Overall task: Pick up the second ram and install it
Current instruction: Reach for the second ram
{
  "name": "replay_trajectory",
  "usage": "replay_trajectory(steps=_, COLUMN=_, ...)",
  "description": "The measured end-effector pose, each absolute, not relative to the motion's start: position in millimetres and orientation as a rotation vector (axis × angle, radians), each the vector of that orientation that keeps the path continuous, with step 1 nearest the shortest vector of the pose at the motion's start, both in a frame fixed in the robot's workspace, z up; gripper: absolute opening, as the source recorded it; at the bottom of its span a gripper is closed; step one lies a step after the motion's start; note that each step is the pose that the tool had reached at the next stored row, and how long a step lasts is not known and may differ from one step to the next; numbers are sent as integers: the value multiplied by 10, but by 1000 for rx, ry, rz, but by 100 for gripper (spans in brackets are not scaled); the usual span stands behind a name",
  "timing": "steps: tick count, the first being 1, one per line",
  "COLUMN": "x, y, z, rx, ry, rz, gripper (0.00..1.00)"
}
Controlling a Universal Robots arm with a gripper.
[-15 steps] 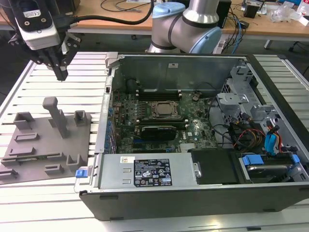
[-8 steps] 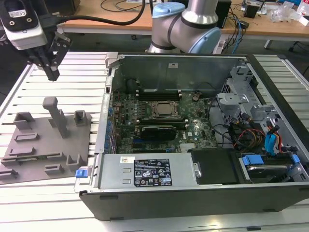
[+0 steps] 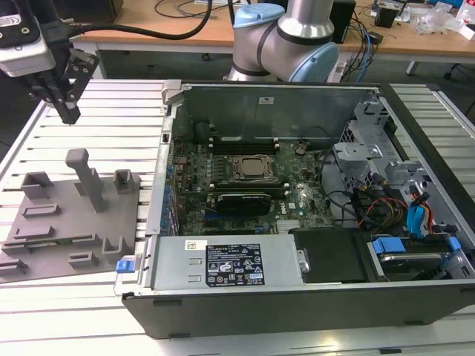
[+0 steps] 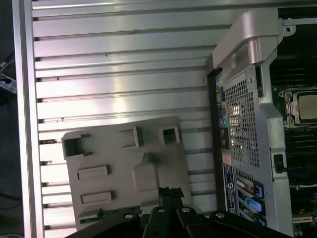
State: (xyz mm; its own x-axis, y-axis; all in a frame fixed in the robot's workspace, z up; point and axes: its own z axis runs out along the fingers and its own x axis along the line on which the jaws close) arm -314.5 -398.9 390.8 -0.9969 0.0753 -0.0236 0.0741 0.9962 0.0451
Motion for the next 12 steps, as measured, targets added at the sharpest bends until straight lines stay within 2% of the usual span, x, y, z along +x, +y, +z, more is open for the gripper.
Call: replay_trajectory(steps=12, x=-3436, y=-3989, z=3904, rx=117, ry=3113, rz=69, gripper=11)
